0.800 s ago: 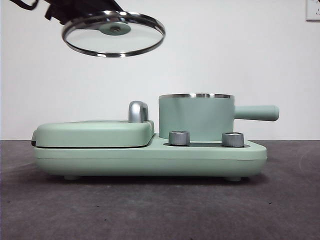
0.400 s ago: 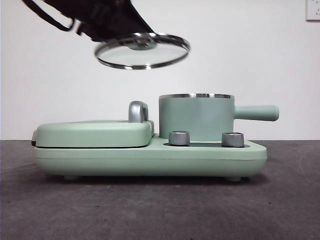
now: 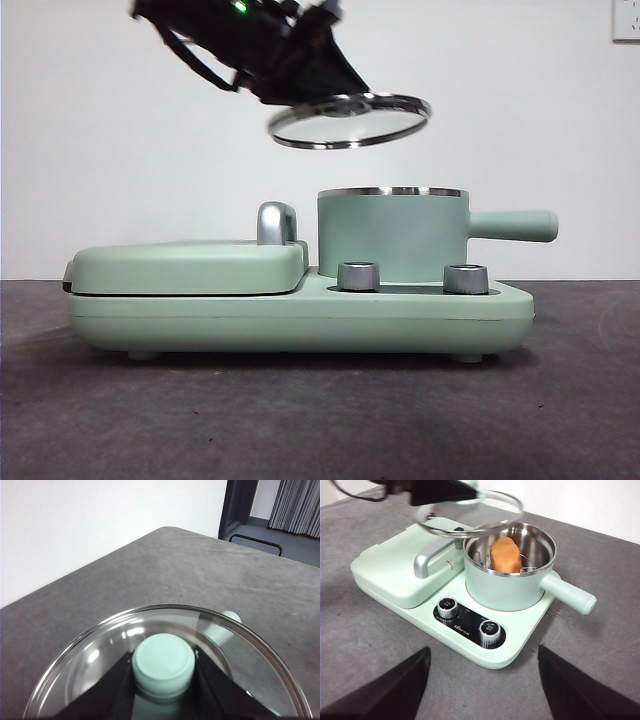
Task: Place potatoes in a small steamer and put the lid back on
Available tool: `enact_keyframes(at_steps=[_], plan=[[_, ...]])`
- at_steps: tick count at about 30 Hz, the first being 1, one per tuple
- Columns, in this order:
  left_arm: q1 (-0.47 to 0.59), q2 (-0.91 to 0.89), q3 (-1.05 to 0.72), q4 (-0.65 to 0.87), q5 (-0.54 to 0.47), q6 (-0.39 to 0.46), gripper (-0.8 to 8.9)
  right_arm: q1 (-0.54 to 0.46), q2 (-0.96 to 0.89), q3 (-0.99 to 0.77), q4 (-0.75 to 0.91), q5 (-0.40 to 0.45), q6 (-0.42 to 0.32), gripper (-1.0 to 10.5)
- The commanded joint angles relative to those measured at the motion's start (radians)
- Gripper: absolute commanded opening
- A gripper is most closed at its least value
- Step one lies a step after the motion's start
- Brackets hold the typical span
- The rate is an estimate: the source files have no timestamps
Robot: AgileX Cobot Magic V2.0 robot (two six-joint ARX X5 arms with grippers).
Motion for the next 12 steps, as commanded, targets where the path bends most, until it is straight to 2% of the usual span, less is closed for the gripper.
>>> enact_keyframes(at_steps=[1,5,12], plan=[[-0.015,0.066,0.09,0.027,0.002,0.045,0.15,0.005,0.001,0.004,0.008,0.004,0.012,3.4],[-0.028,0.14,0.16,0.027,0.002,0.104,0.15,0.005,0.001,0.004,0.007,0.005,0.012,3.4],[-0.034,0.23,0.212,0.046,0.001,0.108,0.15,0.005,0.001,0.004,0.007,0.027,0.012,3.4]])
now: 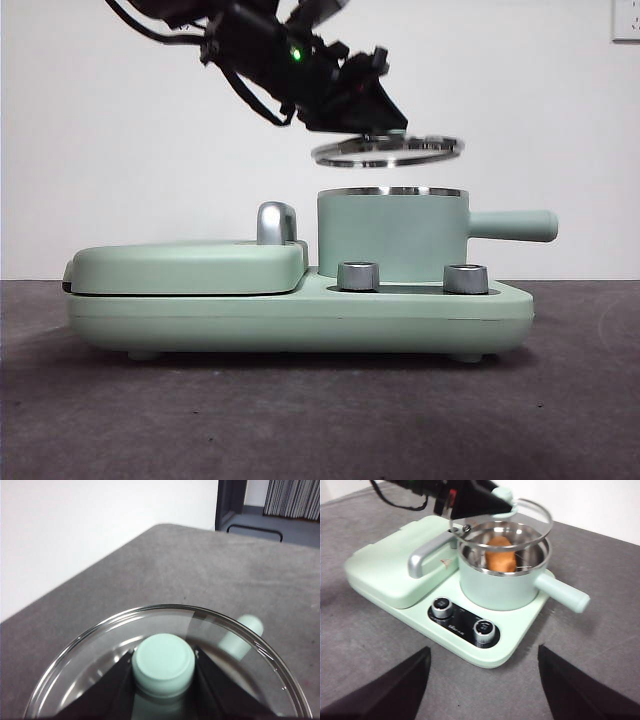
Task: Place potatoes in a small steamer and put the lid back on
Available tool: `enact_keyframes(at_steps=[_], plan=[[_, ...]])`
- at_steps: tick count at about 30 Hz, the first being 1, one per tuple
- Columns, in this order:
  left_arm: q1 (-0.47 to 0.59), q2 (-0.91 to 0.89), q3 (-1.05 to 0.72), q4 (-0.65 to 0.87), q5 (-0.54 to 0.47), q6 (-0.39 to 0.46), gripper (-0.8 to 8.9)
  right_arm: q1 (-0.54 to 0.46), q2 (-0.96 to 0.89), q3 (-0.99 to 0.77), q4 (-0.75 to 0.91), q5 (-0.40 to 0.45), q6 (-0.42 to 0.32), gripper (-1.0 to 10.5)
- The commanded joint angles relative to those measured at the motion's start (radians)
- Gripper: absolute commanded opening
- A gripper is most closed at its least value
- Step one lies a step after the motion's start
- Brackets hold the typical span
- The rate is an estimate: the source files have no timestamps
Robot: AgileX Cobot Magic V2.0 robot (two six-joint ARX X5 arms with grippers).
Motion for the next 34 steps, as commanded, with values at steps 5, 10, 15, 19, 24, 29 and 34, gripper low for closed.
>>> enact_keyframes(at_steps=[5,10,15,19,24,29,34], plan=[[-0.008,0.066,0.036,0.073,0.001,0.019,0.15,0.005,0.001,0.004,0.006,0.004,0.012,3.4],[-0.01,0.095,0.036,0.098,0.002,0.019,0.15,0.005,0.001,0.004,-0.002,0.005,0.012,3.4],[-0.011,0.114,0.036,0.093,0.002,0.013,0.15,0.005,0.001,0.004,-0.019,0.008,0.012,3.4],[-0.017,0.115,0.036,0.073,0.002,0.014,0.15,0.005,0.001,0.004,-0.025,0.02,0.014,3.4],[-0.018,0.114,0.036,0.053,0.002,0.014,0.15,0.005,0.001,0.004,-0.025,0.027,0.016,3.4],[-0.018,0.113,0.036,0.034,0.001,0.016,0.15,0.005,0.001,0.004,-0.032,0.027,0.019,3.4],[-0.018,0.113,0.064,0.019,-0.02,0.03,0.15,0.005,0.001,0.004,-0.051,0.026,0.032,3.4]])
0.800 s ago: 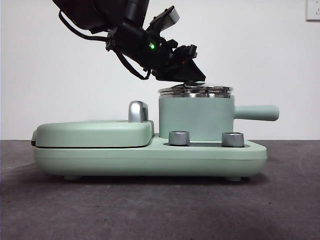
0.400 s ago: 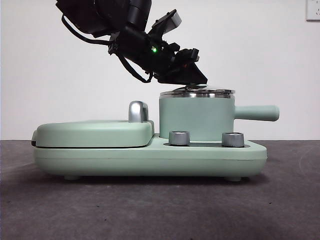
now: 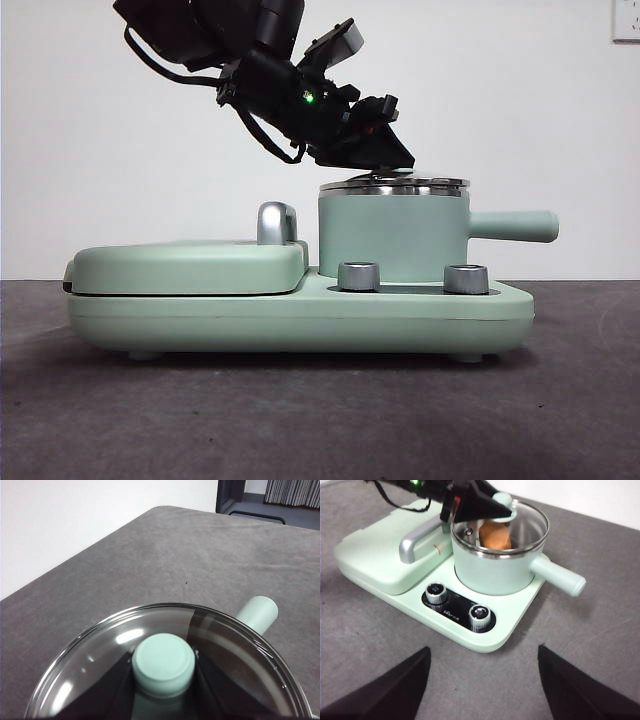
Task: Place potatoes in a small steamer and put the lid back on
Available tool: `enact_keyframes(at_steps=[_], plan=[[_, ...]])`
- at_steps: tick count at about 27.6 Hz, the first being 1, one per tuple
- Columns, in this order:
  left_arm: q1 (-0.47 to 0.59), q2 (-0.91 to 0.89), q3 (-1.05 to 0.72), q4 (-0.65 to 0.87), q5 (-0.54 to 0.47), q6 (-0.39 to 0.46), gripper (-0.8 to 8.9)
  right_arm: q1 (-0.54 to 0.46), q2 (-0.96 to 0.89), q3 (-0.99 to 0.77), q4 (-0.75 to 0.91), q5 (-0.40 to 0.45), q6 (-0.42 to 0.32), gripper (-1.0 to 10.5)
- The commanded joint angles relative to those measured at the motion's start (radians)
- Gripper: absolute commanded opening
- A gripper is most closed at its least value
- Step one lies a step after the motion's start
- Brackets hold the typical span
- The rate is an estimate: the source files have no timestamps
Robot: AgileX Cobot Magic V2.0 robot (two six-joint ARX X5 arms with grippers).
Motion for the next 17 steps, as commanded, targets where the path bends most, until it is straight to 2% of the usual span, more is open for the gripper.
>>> enact_keyframes(at_steps=[1,7,13,15,17], plan=[[-0.012,0.027,0.045,-0.006,-0.019,0.029,0.15,0.005,0.001,0.004,0.002,0.001,0.029,3.4],[-0.012,0.027,0.059,-0.068,-0.023,0.082,0.15,0.005,0.001,0.004,-0.005,0.001,0.029,3.4],[-0.012,0.027,0.059,-0.08,-0.022,0.085,0.23,0.005,0.001,0.004,-0.006,0.001,0.029,3.4],[-0.012,0.027,0.059,-0.079,-0.022,0.085,0.5,0.005,0.001,0.004,-0.006,0.001,0.029,3.4],[-0.012,0.027,0.059,-0.079,-0.022,0.081,1.41,0.005,0.001,0.004,-0.007,0.001,0.029,3.4]])
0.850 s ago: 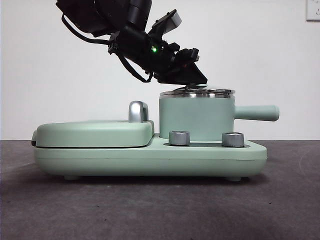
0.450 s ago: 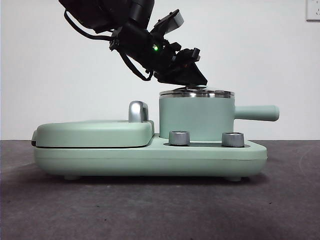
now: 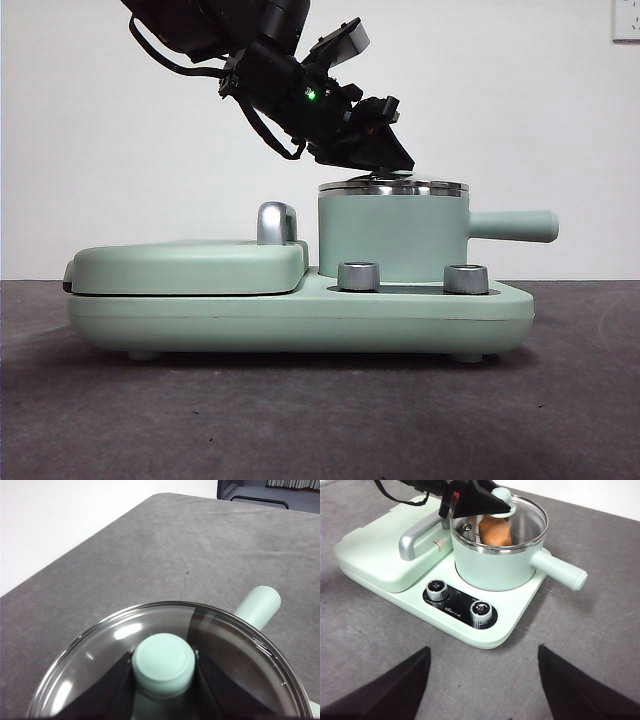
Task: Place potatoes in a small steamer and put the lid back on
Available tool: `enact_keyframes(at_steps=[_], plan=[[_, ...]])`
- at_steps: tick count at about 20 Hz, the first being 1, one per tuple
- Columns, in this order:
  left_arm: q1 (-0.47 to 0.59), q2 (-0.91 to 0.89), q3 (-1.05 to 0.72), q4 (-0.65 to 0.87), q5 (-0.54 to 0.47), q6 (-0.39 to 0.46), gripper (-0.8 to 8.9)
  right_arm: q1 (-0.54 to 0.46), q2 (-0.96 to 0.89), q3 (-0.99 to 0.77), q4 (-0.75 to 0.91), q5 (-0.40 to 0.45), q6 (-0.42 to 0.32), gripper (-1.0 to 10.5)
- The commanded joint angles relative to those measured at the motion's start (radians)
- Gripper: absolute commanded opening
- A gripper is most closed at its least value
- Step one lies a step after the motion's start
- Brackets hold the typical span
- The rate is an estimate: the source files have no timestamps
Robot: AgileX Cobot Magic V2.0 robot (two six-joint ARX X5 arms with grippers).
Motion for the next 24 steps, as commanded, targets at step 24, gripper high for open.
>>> enact_keyframes(at_steps=[24], plan=[[0.158,-0.183,0.016,-0.204,0.238,-0.361,2.99,0.005,0.0,0.004,-0.003,0.001,0.014,3.4]])
